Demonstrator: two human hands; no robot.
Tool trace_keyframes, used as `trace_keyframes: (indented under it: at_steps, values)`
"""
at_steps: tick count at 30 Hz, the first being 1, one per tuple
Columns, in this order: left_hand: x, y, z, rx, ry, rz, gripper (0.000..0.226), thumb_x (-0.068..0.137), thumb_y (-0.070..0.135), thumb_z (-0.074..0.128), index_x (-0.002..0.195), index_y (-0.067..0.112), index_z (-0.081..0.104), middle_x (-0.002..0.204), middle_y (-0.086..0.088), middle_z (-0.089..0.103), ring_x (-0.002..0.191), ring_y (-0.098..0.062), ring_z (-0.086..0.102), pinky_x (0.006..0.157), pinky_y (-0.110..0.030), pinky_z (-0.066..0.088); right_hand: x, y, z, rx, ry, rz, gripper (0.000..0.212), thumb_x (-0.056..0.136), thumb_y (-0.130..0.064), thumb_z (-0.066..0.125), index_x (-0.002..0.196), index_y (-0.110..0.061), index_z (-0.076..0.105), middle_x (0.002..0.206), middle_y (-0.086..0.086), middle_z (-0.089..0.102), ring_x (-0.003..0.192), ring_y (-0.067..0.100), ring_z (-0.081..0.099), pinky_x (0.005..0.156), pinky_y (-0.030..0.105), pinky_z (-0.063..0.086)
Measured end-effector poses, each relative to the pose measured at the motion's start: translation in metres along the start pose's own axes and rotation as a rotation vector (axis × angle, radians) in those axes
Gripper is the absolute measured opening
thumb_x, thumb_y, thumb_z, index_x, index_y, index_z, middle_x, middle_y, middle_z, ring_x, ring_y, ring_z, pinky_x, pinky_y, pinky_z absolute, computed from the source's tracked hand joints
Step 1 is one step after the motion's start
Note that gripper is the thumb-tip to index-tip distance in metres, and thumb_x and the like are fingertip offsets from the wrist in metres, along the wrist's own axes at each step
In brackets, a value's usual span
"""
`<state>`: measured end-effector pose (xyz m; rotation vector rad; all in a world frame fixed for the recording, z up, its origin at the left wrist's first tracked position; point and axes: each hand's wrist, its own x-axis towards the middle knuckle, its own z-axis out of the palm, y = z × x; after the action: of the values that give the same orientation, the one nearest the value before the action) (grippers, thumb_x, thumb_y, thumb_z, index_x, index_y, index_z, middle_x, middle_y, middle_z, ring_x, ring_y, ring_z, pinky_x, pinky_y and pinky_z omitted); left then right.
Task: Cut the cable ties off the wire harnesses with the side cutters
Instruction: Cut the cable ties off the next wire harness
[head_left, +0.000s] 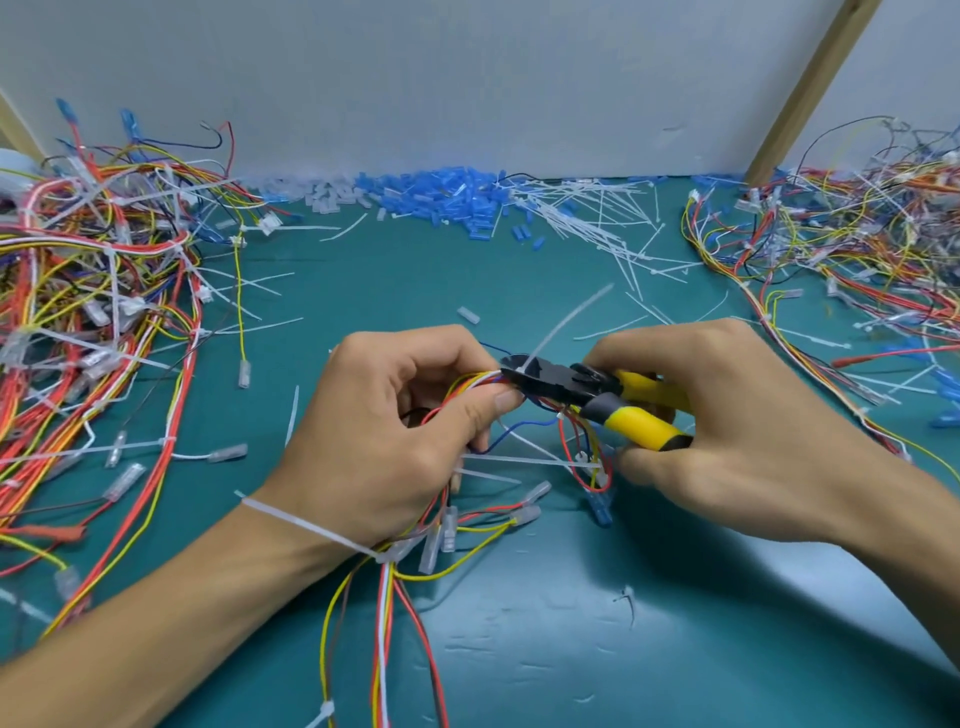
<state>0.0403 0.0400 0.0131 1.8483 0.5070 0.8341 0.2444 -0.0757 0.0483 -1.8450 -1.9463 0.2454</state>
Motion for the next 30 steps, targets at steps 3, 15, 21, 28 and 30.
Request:
trace_keyframes:
  at_steps: [3, 15, 21, 28, 30]
  values:
    - [0.0004, -0.001, 0.0, -0.002, 0.008, -0.006, 0.014, 0.087, 0.015, 0.071, 0.074, 0.01, 0.068, 0.055, -0.001, 0.062, 0.042, -0.008, 0.053, 0.046, -0.017, 0.04, 0.002, -0.0028, 0.0013, -0.026, 0.025, -0.004, 0.02, 0.07, -0.021, 0.065, 0.09, -0.023, 0.067, 0.079, -0.008, 0.059, 0.077, 0.017, 0.052, 0.068, 0.034, 0.045]
    - [-0.0006, -0.0002, 0.0, -0.032, 0.005, 0.009, 0.013, 0.088, 0.015, 0.071, 0.076, 0.01, 0.07, 0.056, -0.002, 0.062, 0.042, -0.009, 0.052, 0.045, -0.019, 0.04, 0.0008, -0.0035, -0.0011, 0.013, 0.061, -0.016, 0.033, 0.066, -0.015, 0.066, 0.097, -0.025, 0.072, 0.084, -0.012, 0.063, 0.082, 0.01, 0.058, 0.072, 0.014, 0.044]
    - [-0.0016, -0.0004, 0.0002, -0.022, 0.003, 0.012, 0.014, 0.088, 0.015, 0.071, 0.075, 0.009, 0.069, 0.056, -0.002, 0.062, 0.042, -0.01, 0.052, 0.044, -0.021, 0.04, 0.0006, -0.0038, -0.0009, -0.03, 0.088, -0.033, 0.021, 0.074, -0.026, 0.057, 0.087, -0.023, 0.073, 0.068, -0.003, 0.054, 0.066, 0.018, 0.047, 0.057, 0.027, 0.04]
    - [-0.0025, 0.0003, 0.0021, -0.039, -0.002, 0.008, 0.014, 0.088, 0.014, 0.072, 0.075, 0.009, 0.068, 0.056, -0.002, 0.062, 0.039, -0.012, 0.052, 0.043, -0.019, 0.041, -0.0013, -0.006, -0.0045, -0.073, 0.056, 0.015, 0.014, 0.071, -0.029, 0.056, 0.078, -0.025, 0.067, 0.063, 0.004, 0.047, 0.062, 0.024, 0.037, 0.048, 0.042, 0.039]
    - [-0.0029, 0.0005, 0.0023, -0.038, -0.007, 0.011, 0.014, 0.088, 0.014, 0.072, 0.075, 0.008, 0.069, 0.056, -0.002, 0.062, 0.04, -0.012, 0.053, 0.043, -0.019, 0.041, -0.0014, -0.006, -0.0046, -0.081, 0.043, 0.035, 0.013, 0.065, -0.023, 0.059, 0.076, -0.024, 0.067, 0.062, 0.007, 0.041, 0.061, 0.025, 0.032, 0.046, 0.043, 0.034]
